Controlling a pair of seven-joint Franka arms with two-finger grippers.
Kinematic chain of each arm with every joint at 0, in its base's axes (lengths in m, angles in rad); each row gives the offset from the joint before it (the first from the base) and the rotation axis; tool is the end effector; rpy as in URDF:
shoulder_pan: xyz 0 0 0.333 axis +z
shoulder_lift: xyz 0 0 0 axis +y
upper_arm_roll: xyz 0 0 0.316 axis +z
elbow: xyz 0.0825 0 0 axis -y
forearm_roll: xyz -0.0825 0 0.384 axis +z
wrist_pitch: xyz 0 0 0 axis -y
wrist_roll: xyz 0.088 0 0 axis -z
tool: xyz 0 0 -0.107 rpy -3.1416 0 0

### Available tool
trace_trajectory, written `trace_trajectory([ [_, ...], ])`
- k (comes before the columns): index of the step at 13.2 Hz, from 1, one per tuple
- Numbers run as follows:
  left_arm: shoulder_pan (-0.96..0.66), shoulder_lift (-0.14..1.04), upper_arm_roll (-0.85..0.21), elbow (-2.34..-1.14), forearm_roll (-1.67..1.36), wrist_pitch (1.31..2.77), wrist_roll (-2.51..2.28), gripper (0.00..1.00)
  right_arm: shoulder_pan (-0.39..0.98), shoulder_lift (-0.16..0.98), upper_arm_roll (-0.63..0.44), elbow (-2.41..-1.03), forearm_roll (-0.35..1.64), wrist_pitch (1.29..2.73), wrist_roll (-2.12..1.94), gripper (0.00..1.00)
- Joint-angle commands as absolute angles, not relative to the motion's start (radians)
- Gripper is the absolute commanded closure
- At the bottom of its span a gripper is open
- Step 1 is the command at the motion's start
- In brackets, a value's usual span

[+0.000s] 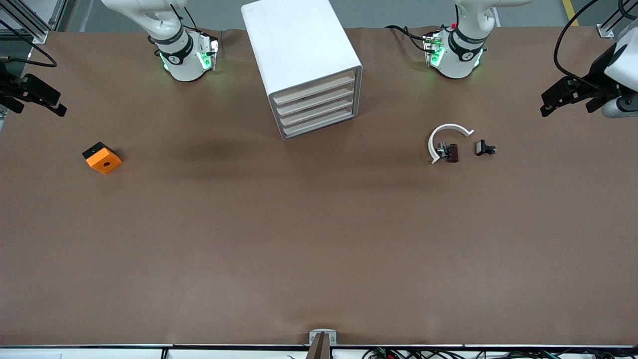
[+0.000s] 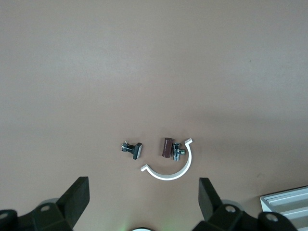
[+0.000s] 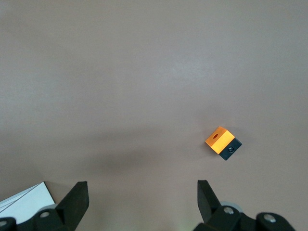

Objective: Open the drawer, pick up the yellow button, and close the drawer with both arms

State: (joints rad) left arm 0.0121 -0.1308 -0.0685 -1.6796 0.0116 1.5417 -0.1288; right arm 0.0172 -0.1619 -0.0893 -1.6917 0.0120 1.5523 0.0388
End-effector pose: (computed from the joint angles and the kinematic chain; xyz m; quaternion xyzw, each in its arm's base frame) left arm 0.5091 -0.0299 0.6402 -0.9993 -0.0366 0.0027 0.0106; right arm 0.4999 -0.0388 0.6510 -0.9984 0.0547 -0.0111 0.0130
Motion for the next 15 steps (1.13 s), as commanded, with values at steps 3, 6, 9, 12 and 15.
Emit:
trace_trajectory([
  [3, 0.008, -0.109, -0.066, -1.640, 0.015, 1.516, -0.133, 0.00, 0.015, -0.158, -0.086, -1.677, 0.005, 1.540, 0.034, 0.00],
  [6, 0.006, -0.065, -0.067, -1.609, 0.014, 1.514, -0.141, 0.00, 0.017, -0.158, -0.084, -1.677, 0.005, 1.539, 0.034, 0.00],
  [9, 0.000, 0.012, -0.067, -1.582, 0.014, 1.526, -0.146, 0.00, 0.015, -0.158, -0.084, -1.677, 0.005, 1.539, 0.034, 0.00],
  [12, 0.000, 0.076, -0.071, -1.577, 0.005, 1.590, -0.155, 0.00, 0.017, -0.158, -0.084, -1.677, 0.005, 1.539, 0.034, 0.00],
  [15, -0.021, 0.155, -0.083, -1.580, 0.003, 1.664, -0.282, 0.00, 0.017, -0.158, -0.084, -1.677, 0.005, 1.540, 0.034, 0.00],
])
